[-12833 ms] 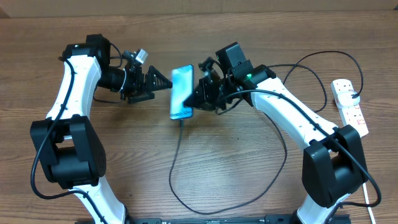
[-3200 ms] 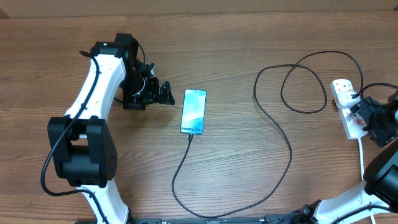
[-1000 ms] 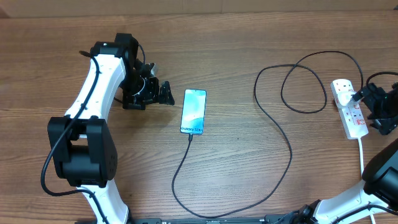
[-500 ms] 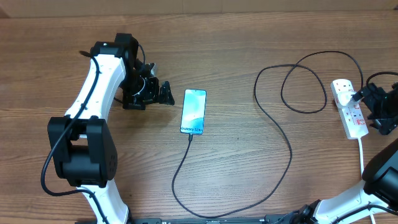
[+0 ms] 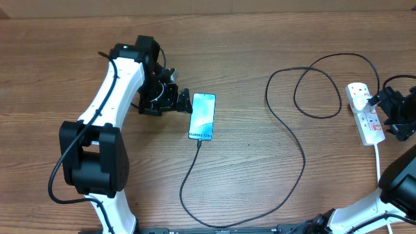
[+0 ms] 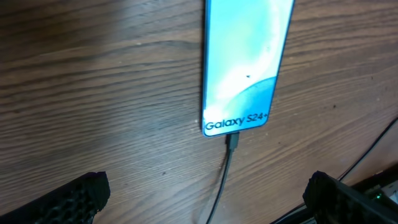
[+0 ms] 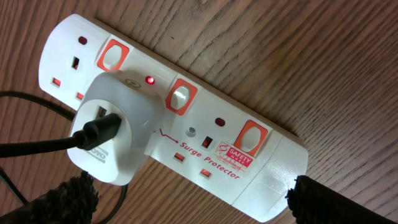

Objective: Plug charger to phone and switch on socket

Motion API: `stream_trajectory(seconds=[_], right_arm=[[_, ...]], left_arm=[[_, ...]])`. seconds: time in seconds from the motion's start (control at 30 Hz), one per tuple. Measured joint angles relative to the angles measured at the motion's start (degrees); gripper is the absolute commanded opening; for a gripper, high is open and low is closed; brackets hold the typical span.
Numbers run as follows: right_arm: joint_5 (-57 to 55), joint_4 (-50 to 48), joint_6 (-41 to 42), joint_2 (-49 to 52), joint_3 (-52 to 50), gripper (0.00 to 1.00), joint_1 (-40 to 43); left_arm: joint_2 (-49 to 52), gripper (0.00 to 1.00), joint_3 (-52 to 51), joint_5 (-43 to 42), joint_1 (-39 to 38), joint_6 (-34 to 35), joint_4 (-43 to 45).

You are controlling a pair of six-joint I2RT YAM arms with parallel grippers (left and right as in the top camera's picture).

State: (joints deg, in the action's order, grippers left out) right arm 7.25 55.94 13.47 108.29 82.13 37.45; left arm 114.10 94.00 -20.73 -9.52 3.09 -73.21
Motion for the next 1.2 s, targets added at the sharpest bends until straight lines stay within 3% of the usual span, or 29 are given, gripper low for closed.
stream_trajectory(seconds=[0.37,1.03,1.2], right_arm=[[0.02,-0.02,-0.02,0.0,0.0,1.0,0.0],[0.02,0.0,-0.02,0.0,0.0,1.0,0.0],[0.02,0.0,-0.02,0.0,0.0,1.0,0.0]], left_arm=[[-8.15,1.0,0.0,-0.02,-3.65,-0.02,-0.02],[-21.55,1.0,0.0,0.0,-3.65,-0.02,-0.02],[-23.63,1.0,-0.02,2.54,-3.65,-0.07,3.56]])
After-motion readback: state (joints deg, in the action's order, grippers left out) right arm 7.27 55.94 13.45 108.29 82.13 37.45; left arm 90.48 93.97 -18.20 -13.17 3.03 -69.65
